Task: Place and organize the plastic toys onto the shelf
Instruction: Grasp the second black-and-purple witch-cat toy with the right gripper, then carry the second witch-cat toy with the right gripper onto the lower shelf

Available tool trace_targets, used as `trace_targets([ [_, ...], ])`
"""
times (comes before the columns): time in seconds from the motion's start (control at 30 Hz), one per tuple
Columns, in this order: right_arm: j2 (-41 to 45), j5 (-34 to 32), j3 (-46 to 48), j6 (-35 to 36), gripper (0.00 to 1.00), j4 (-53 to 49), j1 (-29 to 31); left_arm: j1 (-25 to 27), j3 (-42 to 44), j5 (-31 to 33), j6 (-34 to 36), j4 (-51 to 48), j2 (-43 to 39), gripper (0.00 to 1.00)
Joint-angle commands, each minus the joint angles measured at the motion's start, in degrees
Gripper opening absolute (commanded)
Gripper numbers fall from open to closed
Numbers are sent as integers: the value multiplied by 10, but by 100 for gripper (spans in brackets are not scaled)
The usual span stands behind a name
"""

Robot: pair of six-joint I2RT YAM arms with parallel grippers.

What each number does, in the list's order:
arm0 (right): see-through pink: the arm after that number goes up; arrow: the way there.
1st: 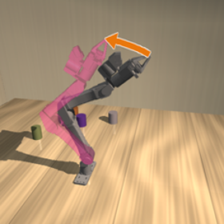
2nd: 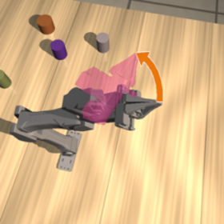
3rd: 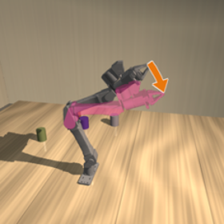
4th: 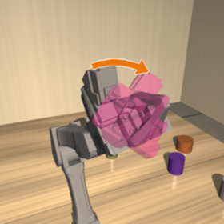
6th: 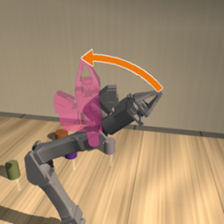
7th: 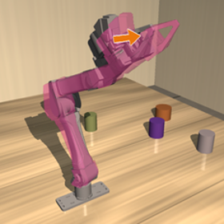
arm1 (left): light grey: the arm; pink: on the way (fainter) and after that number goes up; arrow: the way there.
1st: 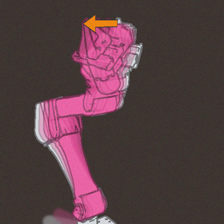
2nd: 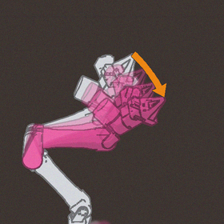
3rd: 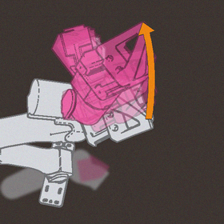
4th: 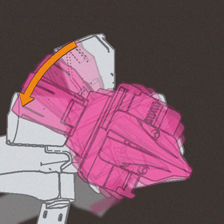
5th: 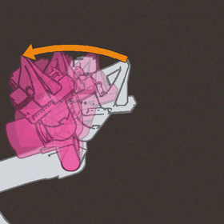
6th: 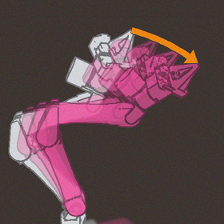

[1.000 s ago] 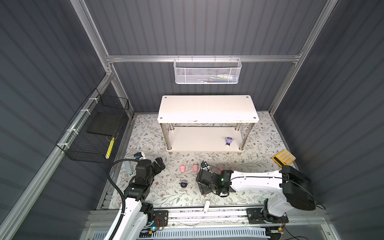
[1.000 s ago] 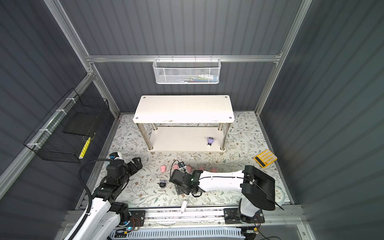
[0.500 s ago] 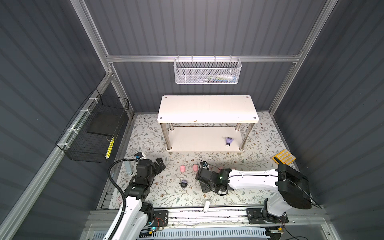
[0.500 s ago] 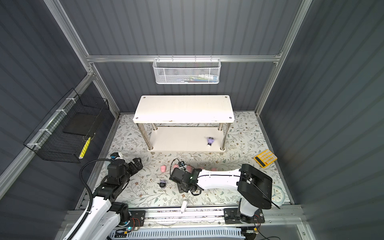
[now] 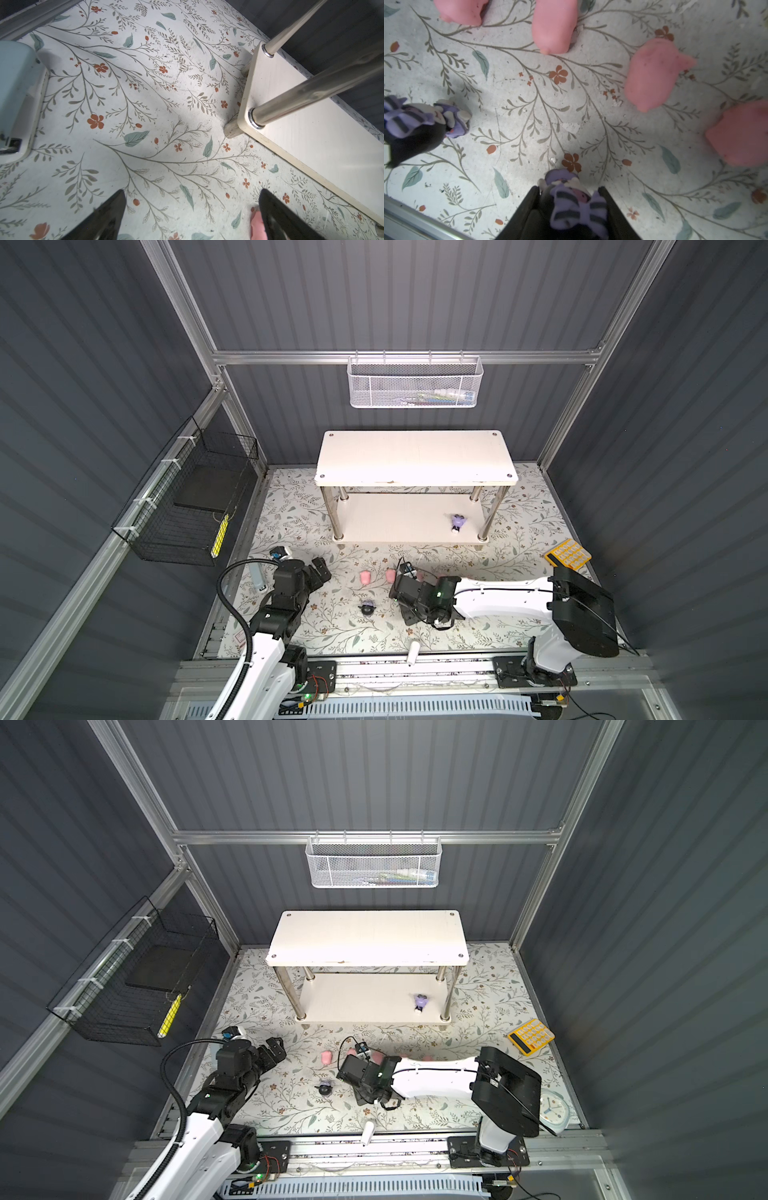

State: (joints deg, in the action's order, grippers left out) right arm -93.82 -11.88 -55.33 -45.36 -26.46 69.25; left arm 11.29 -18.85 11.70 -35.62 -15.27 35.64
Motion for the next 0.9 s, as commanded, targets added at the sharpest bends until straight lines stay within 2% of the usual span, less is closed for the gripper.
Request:
trace_targets([
  [0.0,4,-15,-16,11,40,-33,-2,2,10,-1,7,6,1,100],
  [0.1,18,-23,-27,24,39,-65,-2,2,9,-1,7,5,1,100],
  [0.4,66,-103,-88,88,38,-174,-24,2,13,2,6,4,-3,100],
  [0.6,65,-125,-124,161,39,-161,-86,2,9,1,8,4,-2,100],
  [0.87,12,-143,-181,255,39,-110,-184,2,7,1,8,8,3,100],
])
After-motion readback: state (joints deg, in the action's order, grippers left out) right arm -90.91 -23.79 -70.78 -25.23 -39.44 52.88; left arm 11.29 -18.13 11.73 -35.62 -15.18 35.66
